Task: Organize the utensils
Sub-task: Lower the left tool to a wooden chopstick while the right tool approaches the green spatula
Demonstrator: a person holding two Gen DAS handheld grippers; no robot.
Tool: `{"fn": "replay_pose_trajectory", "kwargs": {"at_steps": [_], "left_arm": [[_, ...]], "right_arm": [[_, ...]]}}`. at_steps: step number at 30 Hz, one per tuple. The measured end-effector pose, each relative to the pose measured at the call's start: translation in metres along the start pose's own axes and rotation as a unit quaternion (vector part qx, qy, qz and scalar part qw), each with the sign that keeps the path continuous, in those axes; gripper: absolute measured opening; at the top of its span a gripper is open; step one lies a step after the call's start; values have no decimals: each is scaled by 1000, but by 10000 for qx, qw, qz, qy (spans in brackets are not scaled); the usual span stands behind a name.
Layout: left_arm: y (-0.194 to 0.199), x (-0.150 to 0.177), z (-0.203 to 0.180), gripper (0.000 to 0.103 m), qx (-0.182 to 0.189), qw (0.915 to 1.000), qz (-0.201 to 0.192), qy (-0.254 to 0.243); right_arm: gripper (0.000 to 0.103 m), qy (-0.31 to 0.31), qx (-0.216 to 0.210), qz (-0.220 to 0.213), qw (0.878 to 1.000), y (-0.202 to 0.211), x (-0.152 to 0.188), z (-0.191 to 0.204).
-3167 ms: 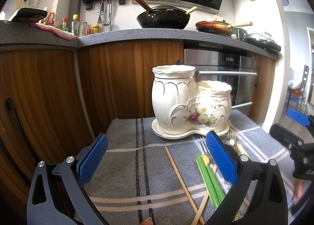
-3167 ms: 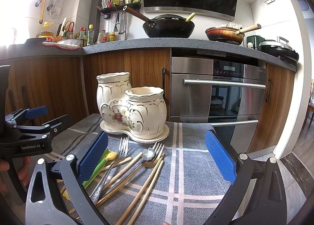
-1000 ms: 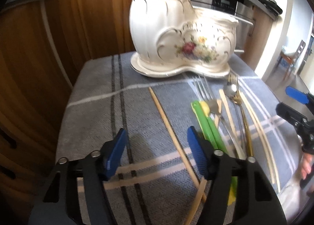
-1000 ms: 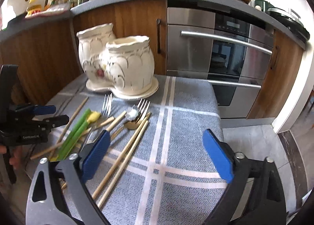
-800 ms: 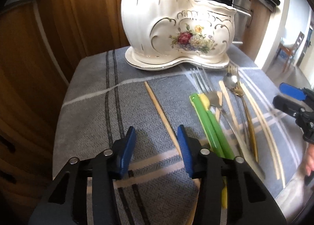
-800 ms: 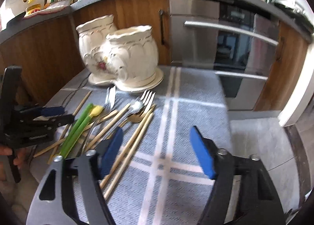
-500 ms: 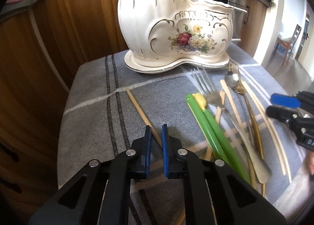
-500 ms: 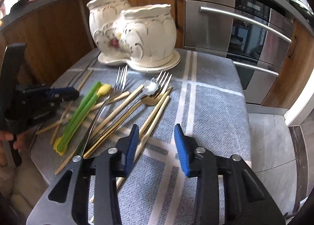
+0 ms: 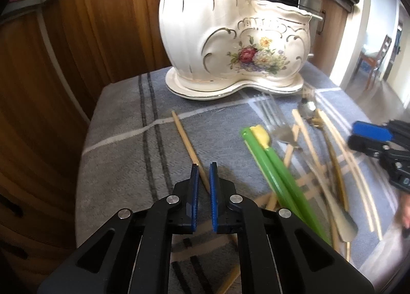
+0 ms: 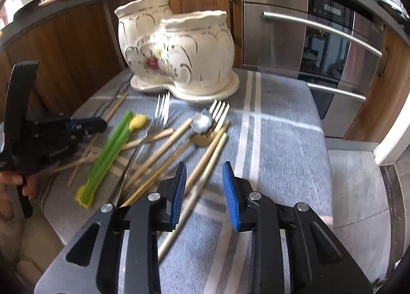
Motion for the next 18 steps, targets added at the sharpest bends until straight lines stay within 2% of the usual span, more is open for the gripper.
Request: {"fn": "replay_pose_trajectory", "kwargs": {"at_steps": [4, 8, 13, 18], "left_arm": [[1, 2, -2, 9, 72, 9999, -52, -71], [1, 3, -2, 8, 378, 9992, -63, -68], [1, 2, -2, 8, 683, 9976, -52, -64], [3, -1, 2, 7, 808, 9967, -96, -29]], "right_arm": [[29, -67, -331, 173, 9993, -9, -6, 10], [29, -49, -604, 222, 9979, -12, -15, 27], [27, 305, -753, 347, 9961, -18, -27, 57], [23, 627, -811, 574, 9931, -29, -32, 83]]}}
Point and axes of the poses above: each gripper's, at about its wrist camera, not at the fingertips, and y roughly against the way its jaws point, z to its left, x to its underside, the point moved 3 cm from there along -y, roughly the way its jaws point, and after that the axes turned 2 degrees about z, right-handed, at the moved point
